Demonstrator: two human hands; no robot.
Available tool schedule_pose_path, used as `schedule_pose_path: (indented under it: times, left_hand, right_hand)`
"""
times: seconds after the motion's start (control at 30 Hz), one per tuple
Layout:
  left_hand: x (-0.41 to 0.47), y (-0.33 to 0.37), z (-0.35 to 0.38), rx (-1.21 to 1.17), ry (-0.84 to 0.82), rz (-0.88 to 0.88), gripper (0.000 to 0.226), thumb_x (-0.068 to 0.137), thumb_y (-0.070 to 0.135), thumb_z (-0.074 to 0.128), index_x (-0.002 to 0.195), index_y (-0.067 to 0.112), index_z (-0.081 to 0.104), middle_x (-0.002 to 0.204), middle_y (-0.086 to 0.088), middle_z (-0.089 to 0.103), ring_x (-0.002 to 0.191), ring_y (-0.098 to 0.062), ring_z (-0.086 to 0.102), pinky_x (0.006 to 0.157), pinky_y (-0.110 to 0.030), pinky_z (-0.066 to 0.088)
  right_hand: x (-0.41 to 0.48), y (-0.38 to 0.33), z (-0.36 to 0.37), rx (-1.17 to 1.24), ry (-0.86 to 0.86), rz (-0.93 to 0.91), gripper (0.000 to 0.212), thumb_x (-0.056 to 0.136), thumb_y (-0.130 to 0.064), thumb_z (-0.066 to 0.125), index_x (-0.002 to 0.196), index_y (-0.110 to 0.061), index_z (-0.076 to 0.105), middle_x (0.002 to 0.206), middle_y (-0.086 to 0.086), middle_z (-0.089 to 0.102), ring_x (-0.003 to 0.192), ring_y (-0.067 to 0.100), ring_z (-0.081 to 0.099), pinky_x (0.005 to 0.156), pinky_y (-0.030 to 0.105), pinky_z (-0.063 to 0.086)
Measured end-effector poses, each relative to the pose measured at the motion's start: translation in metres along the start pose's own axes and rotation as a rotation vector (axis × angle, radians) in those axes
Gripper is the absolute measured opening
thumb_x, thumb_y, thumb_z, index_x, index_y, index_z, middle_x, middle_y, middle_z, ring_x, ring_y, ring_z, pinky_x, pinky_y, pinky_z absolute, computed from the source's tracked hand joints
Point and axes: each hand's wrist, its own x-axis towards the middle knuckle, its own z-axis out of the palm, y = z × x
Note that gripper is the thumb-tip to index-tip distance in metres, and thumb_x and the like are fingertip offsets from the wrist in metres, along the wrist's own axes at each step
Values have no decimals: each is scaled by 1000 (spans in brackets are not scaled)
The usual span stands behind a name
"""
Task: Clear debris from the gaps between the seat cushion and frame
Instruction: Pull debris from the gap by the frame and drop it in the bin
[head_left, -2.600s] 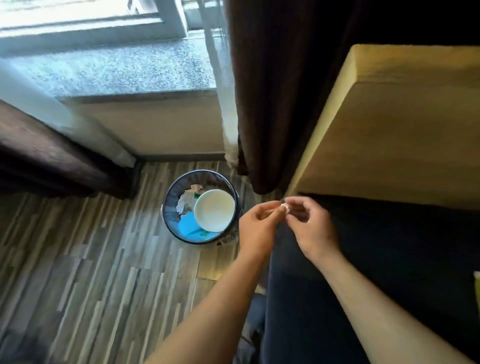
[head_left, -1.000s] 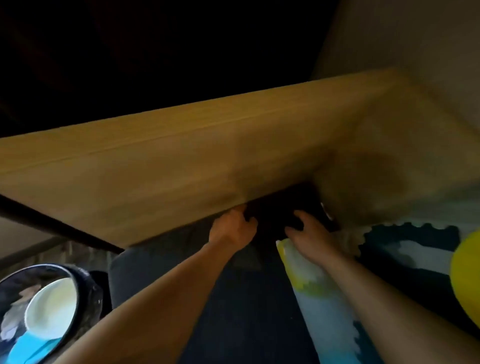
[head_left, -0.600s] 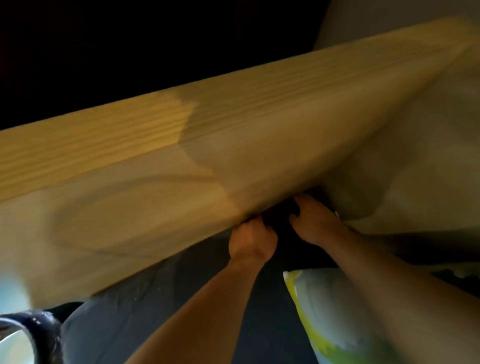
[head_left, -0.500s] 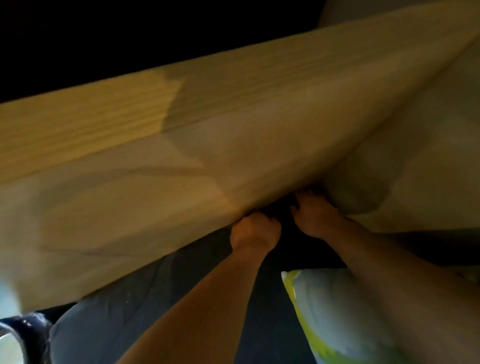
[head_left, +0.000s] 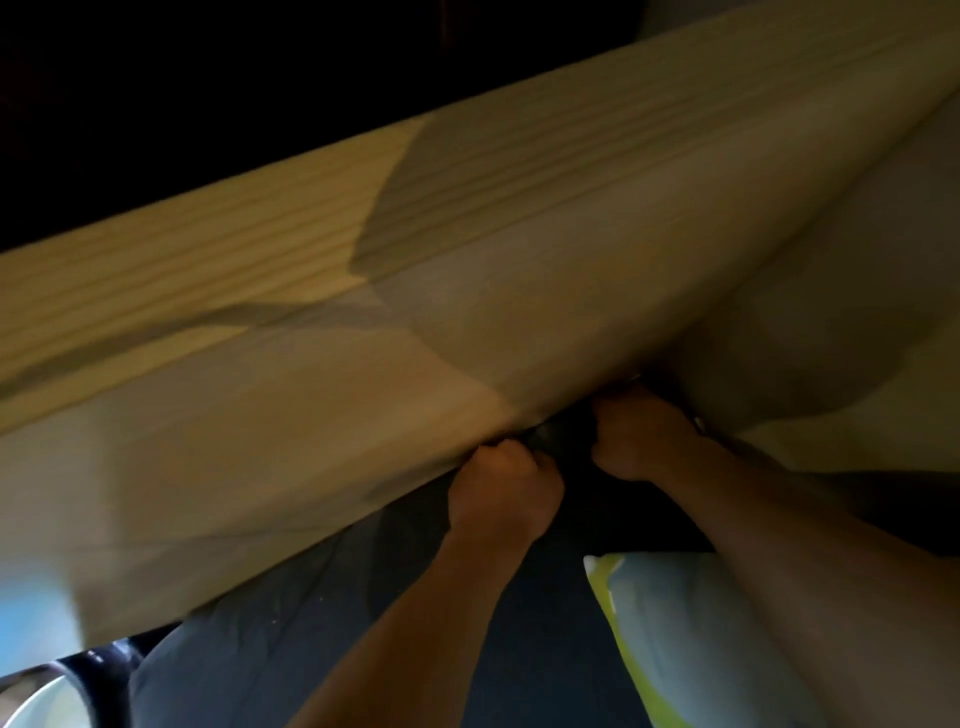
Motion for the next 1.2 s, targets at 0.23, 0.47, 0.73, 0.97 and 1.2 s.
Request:
schedule_pose_path:
  times: [0.23,0.47,0.73,0.97,1.2]
  left_hand:
    - [3,5,-7,251,-210,-76,34,94,30,36,97,14,66,114,-11,66,110,-29,56,101,-42,36]
    - [25,11,6,183,-347,-120,41,93,38,38,119,15,59,133,-13,55,124,-32,49,104,-46,38]
    - [16,-24,17,-233,-117,-113,41,83,35,34,108,22,63,123,-11,62,116,-31,52,94,-36,35]
    - [19,-38,12,-763,-172,-237,43,85,24,47,126,12,57,120,0,59,115,-24,57,96,-33,46]
    - [9,-44,22,-771,-8,-26,21,89,14,56,93,21,75,104,-6,72,104,-23,64,95,-39,49]
  right_hand:
    - [-7,-10,0,133,43,-153,39,81,-22,51,119,-17,55,121,12,58,110,32,54,93,40,47]
    - [-4,-20,-4,26,-29,-170,31,84,-29,49,104,-9,61,110,13,63,100,28,59,86,36,49]
    - [-13,-56,6,31,48,-253,27,82,-28,53,98,-8,62,105,16,65,98,34,62,74,34,47]
    - [-15,-73,21,244,95,-198,24,80,-17,55,99,-3,61,108,20,62,102,36,56,82,36,47]
    - [-25,-72,23,540,135,-134,17,70,-7,50,81,-3,62,95,16,64,99,31,56,83,33,46]
